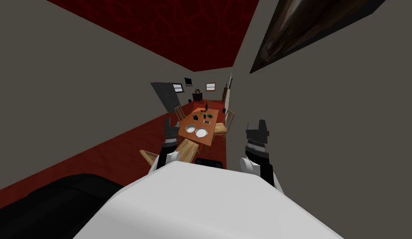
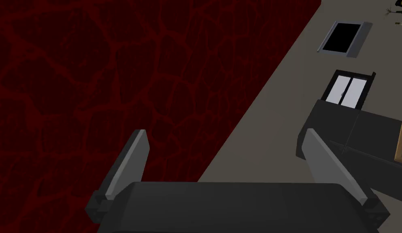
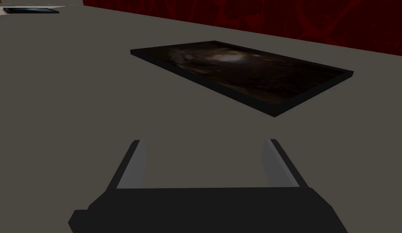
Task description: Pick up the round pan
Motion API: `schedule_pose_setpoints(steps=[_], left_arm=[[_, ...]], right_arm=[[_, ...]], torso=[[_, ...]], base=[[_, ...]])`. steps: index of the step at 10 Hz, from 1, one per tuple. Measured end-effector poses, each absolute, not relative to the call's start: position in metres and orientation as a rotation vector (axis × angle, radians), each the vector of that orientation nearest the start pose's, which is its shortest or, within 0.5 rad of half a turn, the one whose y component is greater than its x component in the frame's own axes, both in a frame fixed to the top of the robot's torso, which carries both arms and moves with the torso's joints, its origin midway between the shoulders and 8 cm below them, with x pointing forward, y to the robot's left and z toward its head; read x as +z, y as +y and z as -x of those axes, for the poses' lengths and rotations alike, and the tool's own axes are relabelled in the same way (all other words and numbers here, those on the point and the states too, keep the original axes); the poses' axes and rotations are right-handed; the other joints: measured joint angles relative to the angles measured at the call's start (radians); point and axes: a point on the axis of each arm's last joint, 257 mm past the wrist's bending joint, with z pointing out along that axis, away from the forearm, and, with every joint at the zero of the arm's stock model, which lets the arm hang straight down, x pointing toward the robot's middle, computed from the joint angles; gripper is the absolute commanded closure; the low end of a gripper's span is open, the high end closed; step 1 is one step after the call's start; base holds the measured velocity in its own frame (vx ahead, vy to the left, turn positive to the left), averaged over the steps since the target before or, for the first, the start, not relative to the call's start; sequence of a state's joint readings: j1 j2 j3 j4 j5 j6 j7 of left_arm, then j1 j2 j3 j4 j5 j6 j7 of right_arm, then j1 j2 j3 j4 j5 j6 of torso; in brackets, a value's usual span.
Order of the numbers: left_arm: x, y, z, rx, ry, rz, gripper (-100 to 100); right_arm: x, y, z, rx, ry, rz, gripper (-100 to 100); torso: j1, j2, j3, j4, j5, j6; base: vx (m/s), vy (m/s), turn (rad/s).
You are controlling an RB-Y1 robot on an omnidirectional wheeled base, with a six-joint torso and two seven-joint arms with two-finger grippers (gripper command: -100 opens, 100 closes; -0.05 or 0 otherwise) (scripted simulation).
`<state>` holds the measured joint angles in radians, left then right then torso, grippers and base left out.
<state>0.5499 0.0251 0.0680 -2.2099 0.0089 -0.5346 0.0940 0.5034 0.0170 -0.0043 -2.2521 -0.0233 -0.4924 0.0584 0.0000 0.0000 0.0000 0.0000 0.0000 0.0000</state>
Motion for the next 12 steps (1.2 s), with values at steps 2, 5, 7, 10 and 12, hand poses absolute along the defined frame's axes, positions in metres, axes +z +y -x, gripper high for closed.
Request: schedule_pose_setpoints(steps=[2, 5, 7, 10, 12], left_arm=[[-0.026, 0.307, -0.351, -1.299, 0.7, 0.748, -100], [-0.049, 0.302, -0.37, -1.315, 0.78, 0.792, -100], [-0.072, 0.297, -0.385, -1.323, 0.842, 0.839, -100], [-0.106, 0.289, -0.408, -1.332, 0.939, 0.916, -100], [-0.128, 0.285, -0.418, -1.333, 0.991, 0.964, -100]], right_arm=[[0.01, -0.287, -0.349, 1.248, 0.623, -0.693, 0], [0.01, -0.287, -0.349, 1.248, 0.623, -0.693, 0], [0.01, -0.287, -0.349, 1.248, 0.623, -0.693, 0], [0.01, -0.287, -0.349, 1.248, 0.623, -0.693, 0], [0.01, -0.287, -0.349, 1.248, 0.623, -0.693, 0]], torso=[[0.002, 0.0, 0.0, 0.0, 0.001, 0.0], [0.002, 0.0, 0.0, 0.0, 0.001, 0.0], [0.003, 0.0, 0.0, 0.0, 0.001, 0.0], [0.003, 0.001, 0.0, 0.0, 0.001, 0.0], [0.002, 0.001, 0.0, 0.0, 0.001, 0.0]], base=[[0.001, 0.034, -0.031], [-0.004, 0.031, -0.036], [-0.01, 0.035, -0.049], [-0.015, 0.044, -0.043], [-0.014, 0.028, -0.024]])
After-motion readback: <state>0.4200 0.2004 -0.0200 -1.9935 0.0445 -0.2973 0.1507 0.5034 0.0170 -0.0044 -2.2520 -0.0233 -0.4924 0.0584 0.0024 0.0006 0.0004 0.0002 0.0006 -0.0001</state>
